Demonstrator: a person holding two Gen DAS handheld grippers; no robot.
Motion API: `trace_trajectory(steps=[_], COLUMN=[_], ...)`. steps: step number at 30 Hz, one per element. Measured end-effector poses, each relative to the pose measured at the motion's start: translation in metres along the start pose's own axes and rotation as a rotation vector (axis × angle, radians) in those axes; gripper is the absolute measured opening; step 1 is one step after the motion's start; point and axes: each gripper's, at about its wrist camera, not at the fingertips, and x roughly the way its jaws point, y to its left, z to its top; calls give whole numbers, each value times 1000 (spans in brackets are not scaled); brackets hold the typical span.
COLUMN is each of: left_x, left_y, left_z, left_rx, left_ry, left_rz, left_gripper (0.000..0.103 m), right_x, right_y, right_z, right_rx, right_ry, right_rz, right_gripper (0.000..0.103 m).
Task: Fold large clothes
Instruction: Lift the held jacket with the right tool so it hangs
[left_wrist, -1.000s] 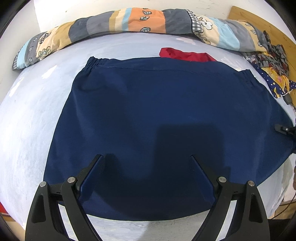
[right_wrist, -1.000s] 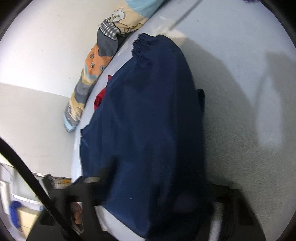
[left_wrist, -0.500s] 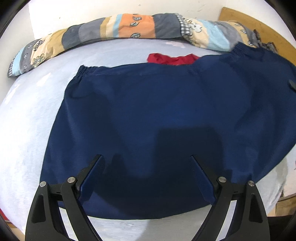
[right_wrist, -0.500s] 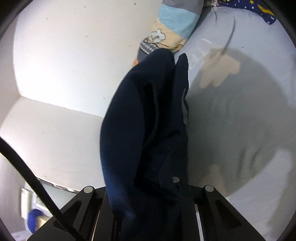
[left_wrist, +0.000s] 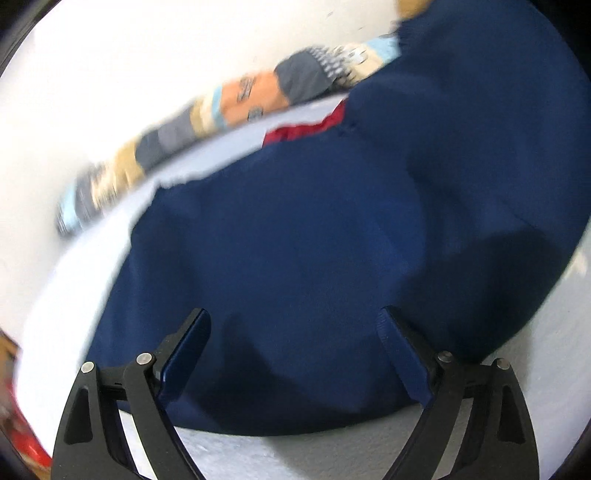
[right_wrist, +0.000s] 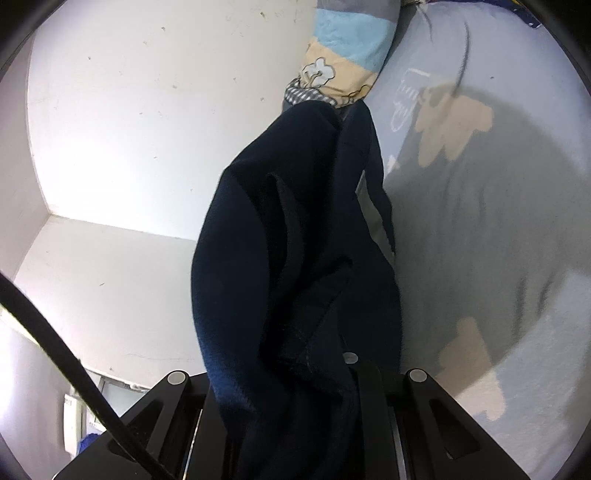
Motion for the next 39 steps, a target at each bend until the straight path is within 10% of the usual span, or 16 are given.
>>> trace_trajectory(steps=[9,24,39], left_x=[-26,0,-38], left_y=[45,0,178], left_z=[6,3,24], left_rx=[-136,57,-447], left_ry=[-113,-96,-78], left_rz=[-120,-67,-46], left_gripper=[85,85,85], right_x=[-7,3,5], right_y=[-4,1,17], right_z=[8,0,-7], right_rx=[8,-25,-44], right_ry=[-20,15,0], right_rz=[5,-13,-5], right_gripper=[15,15,16])
